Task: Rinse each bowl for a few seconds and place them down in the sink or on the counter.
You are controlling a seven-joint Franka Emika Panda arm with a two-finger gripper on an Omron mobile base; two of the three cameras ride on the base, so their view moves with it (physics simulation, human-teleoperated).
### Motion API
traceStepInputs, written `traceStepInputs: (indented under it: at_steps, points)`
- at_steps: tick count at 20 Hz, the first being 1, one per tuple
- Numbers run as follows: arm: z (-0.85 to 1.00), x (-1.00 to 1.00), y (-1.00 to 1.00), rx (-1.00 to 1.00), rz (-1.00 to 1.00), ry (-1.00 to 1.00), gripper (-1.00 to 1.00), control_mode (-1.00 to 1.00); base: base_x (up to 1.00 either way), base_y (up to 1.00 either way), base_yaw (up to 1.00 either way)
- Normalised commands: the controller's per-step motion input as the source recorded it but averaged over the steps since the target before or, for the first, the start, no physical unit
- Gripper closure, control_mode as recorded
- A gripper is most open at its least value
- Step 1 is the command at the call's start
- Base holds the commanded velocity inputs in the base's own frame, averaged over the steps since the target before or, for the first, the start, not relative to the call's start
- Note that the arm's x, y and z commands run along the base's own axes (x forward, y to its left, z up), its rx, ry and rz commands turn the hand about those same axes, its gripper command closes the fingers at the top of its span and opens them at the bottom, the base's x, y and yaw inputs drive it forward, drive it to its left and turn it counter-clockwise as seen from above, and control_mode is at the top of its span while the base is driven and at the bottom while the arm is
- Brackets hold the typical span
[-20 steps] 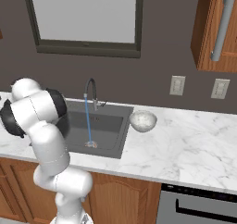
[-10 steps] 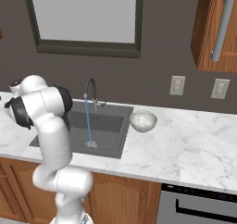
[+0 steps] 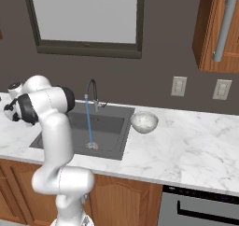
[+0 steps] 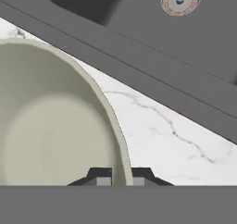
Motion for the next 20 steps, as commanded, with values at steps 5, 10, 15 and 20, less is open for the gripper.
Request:
traceStepInputs:
  at_steps: [5,10,15,20]
  points:
    - [-0.19,0.0,0.33,0.0,0.0,0.0,1.0,-1.0,0.0,0.0,0.0]
    - [-0.19,0.0,0.31,0.01,0.0,0.0,1.0,-1.0,0.0,0.0,0.0]
    - [-0.2,0.0,0.26,0.02,0.0,0.02,1.0,-1.0,0.0,0.0,0.0]
    - [-0.14,0.0,0.29,0.02,0.0,0.0,-1.0,-1.0,0.0,0.0,0.0]
